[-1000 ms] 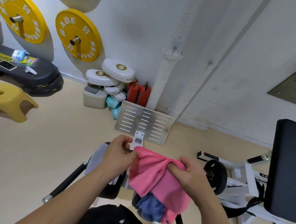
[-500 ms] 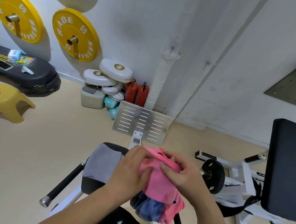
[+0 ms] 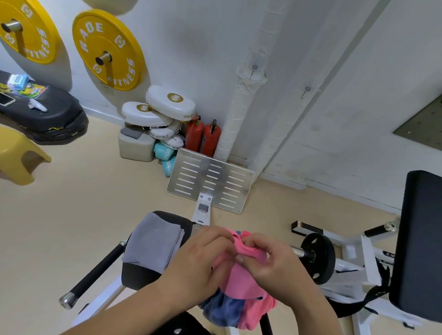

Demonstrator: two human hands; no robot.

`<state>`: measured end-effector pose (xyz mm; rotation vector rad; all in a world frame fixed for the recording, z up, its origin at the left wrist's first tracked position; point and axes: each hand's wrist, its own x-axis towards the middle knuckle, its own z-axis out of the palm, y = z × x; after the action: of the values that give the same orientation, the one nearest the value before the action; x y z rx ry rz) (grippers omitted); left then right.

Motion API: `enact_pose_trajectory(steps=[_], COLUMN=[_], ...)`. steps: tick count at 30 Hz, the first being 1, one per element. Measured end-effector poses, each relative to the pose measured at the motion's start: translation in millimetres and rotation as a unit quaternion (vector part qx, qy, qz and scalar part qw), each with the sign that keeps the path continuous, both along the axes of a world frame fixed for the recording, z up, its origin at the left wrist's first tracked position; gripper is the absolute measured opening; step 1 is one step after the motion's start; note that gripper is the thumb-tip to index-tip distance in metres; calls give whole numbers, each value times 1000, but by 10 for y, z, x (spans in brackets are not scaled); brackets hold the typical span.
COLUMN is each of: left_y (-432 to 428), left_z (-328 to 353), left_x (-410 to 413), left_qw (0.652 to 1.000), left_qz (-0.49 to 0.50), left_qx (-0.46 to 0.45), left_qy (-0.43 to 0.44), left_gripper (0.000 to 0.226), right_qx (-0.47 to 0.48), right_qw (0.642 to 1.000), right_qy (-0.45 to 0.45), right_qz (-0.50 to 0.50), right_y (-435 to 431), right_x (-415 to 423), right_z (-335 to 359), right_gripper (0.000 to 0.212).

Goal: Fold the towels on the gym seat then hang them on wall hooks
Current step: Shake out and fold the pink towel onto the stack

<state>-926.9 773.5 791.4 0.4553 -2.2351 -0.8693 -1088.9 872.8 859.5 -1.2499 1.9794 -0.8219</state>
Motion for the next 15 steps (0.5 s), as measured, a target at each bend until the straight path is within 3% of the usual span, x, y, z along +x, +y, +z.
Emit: enact_pose_trajectory(steps=[4, 8, 11, 15], left_y=[2, -16, -34, -117], left_z=[21, -5, -31, -80], left_x=[-17, 28, 108, 252], left_qw=[1000, 998, 993, 971], left_qz=[-6, 12, -1, -45], left_qx=[15, 34, 74, 124], left_qy=[-1, -56, -96, -198], left_gripper=[26, 20, 12, 17], right_qx=[22, 50, 76, 87], right_qw=[1000, 998, 993, 983], right_qy=[2, 15, 78, 156], right_qz=[20, 36, 36, 42], right_y=[-8, -39, -62, -122], right_x=[-1, -5, -6, 10], right_z=[37, 25, -69, -167], right_gripper=[5, 10, 13, 15])
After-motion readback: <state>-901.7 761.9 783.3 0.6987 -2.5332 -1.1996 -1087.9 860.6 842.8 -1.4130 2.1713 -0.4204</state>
